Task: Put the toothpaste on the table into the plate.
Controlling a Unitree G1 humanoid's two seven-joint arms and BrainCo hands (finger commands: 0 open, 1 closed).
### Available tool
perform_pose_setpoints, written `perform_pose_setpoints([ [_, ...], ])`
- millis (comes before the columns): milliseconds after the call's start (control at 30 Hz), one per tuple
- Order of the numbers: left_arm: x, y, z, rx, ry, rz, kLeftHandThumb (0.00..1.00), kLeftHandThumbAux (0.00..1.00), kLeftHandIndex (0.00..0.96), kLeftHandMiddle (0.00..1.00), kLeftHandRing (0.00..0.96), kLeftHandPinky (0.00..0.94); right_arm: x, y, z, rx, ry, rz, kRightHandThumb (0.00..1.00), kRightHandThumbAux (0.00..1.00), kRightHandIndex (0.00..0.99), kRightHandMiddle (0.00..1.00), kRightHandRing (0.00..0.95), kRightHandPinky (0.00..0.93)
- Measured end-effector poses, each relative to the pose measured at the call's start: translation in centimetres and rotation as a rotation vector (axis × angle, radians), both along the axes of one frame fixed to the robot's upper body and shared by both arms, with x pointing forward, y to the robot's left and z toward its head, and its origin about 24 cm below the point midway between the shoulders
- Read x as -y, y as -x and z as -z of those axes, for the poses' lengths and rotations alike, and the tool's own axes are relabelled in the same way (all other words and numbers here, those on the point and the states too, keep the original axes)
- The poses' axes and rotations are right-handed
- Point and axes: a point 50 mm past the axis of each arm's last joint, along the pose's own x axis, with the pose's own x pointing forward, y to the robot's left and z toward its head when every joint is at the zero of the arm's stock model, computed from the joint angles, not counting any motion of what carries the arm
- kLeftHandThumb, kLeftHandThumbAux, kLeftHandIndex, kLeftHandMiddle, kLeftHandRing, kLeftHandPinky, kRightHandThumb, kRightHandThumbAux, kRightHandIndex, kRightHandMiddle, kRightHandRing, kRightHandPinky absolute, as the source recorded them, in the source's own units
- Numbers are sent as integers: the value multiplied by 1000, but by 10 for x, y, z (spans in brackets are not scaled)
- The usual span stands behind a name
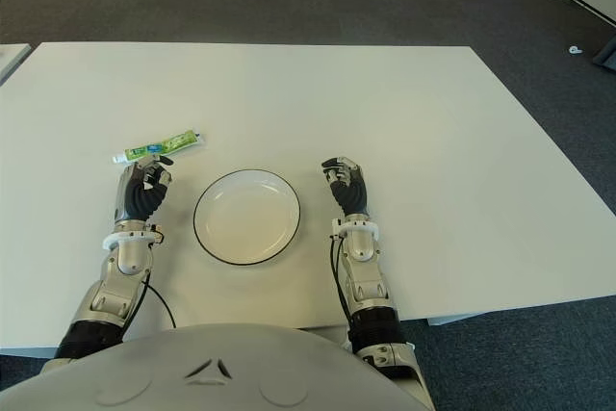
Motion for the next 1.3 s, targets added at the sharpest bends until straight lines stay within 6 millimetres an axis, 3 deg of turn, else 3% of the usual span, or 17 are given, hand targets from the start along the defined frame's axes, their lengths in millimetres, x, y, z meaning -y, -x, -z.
perform_pose_setpoints([
  [67,-2,-1,-2,-5,-67,-13,709,701,424,449,431,428,0,0,0,0,0,1,713,733,418,415,383,384],
  [167,-5,-5,-2,-23,-163,-10,709,696,420,372,346,354,0,0,0,0,-1,2,713,733,419,415,384,388],
  [233,-11,-10,-3,-33,-226,-5,678,529,327,310,280,295,0,0,0,0,-1,3,713,733,419,415,386,392],
  [333,-21,-19,-7,-39,-306,-13,666,396,245,253,222,248,0,0,0,-1,-3,2,714,733,419,416,388,391],
  [533,-26,-30,-14,-48,-407,-29,621,246,135,150,131,156,0,0,0,-1,-3,3,713,733,419,416,389,392],
  [900,-28,-48,-14,-124,-534,4,539,162,7,12,10,14,1,1,1,-3,-1,7,711,733,418,412,387,397],
  [1100,-48,-64,-19,-157,-651,29,508,132,0,1,1,1,1,2,0,0,-2,11,710,732,419,414,388,400],
  [1300,-56,-71,-19,-194,-719,80,474,117,0,0,0,0,2,2,-1,4,-2,15,712,732,419,418,390,393],
])
